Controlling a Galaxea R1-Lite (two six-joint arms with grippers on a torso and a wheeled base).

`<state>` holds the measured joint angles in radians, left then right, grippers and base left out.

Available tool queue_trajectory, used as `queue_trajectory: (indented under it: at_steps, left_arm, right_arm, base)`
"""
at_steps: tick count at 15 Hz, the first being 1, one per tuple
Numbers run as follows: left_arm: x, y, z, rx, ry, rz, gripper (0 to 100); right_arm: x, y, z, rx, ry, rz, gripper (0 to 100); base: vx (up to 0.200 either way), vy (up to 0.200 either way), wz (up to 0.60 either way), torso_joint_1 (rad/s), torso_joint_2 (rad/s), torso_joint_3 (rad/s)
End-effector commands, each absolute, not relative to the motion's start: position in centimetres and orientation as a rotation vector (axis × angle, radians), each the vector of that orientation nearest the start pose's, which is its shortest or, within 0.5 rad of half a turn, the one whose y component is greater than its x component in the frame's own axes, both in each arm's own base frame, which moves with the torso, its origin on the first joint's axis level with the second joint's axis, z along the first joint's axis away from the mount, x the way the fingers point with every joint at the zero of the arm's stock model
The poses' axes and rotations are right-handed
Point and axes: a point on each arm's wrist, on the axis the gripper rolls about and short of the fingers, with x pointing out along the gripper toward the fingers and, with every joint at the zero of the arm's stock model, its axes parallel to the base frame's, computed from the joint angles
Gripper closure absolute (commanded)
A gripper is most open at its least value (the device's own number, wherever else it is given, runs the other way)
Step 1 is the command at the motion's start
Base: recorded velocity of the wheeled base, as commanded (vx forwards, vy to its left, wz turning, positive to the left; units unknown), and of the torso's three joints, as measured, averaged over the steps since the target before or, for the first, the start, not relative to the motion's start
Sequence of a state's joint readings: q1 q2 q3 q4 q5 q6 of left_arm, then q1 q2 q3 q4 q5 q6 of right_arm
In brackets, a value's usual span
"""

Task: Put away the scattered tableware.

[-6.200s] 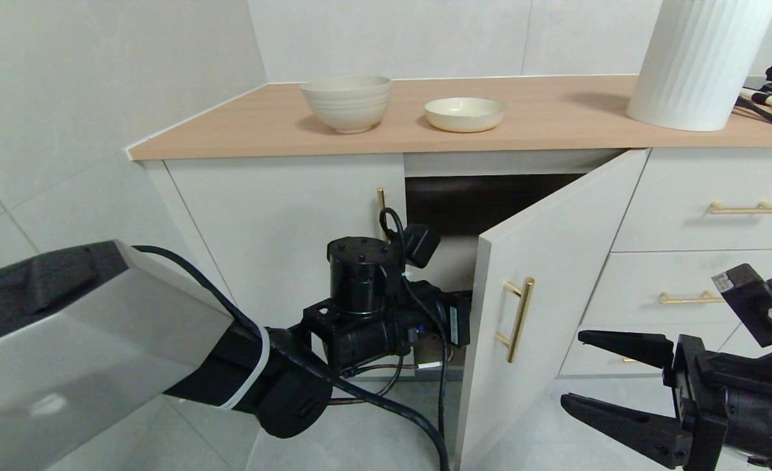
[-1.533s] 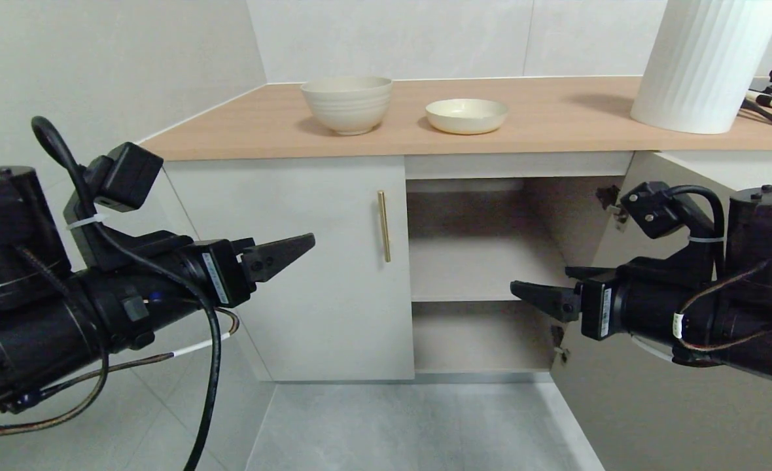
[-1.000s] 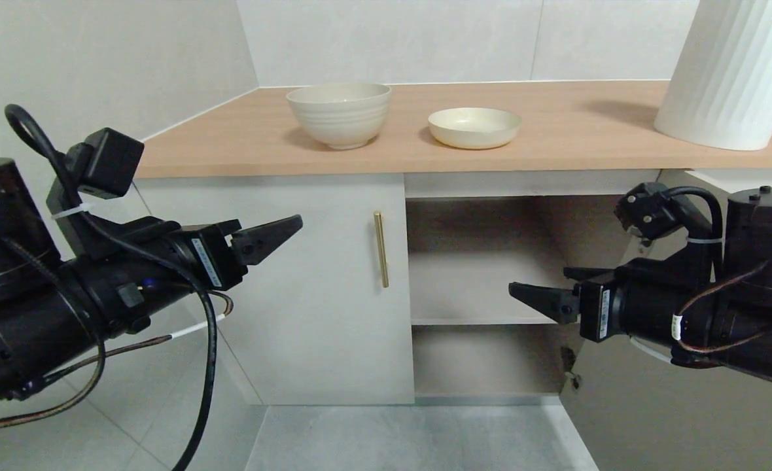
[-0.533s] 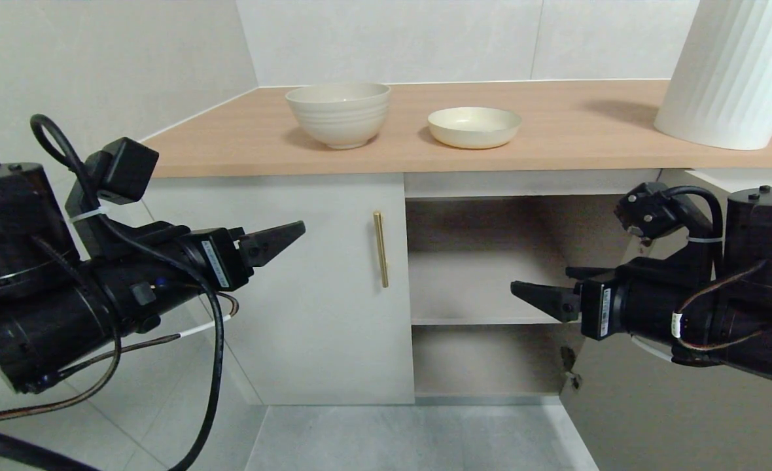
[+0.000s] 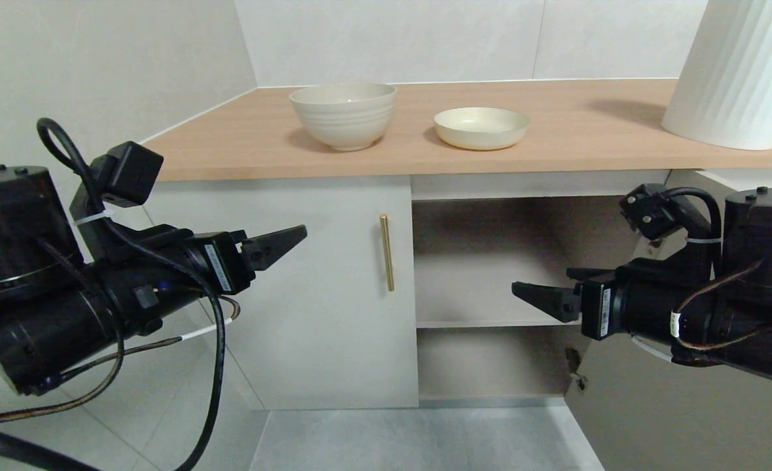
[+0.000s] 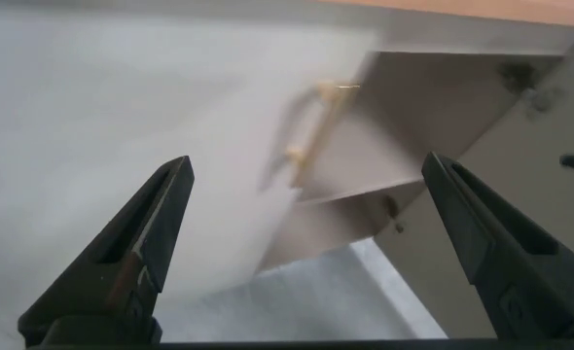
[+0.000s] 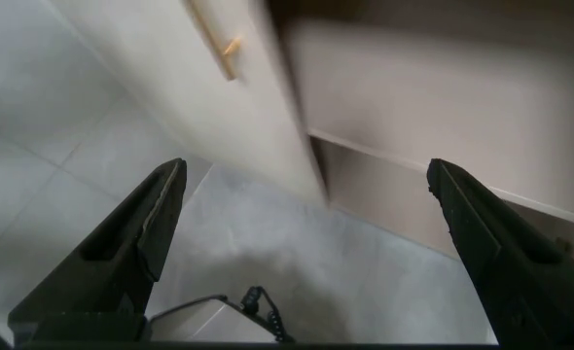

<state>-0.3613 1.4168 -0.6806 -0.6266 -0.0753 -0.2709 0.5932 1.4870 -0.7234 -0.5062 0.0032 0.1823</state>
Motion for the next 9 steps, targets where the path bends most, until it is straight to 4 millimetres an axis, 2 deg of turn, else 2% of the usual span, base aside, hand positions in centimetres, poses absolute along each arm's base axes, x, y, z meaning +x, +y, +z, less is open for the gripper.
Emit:
queue_trajectory:
  at_steps: [1, 6, 9]
  left_arm:
    - [22.1, -8.6, 22.2, -0.249, 0.173, -0.420, 0]
    - [21.7, -8.5, 22.5, -0.234, 0.156, -0.428, 0]
    - [21.0, -8.2, 22.8, -0.212, 0.140, -0.448, 0]
  right_arm:
    - [20.8, 14.1, 20.8, 0.102, 0.298, 0.570, 0]
    - [20.7, 14.0, 21.0, 0.104, 0.290, 0.570, 0]
    - [20.4, 13.8, 21.3, 0.108, 0.278, 0.571, 0]
  base:
    - [0.000, 0.000, 0.00, 0.000, 0.00, 0.000]
    - [0.000, 0.000, 0.00, 0.000, 0.00, 0.000]
    - [0.200, 0.000, 0.00, 0.002, 0.00, 0.001]
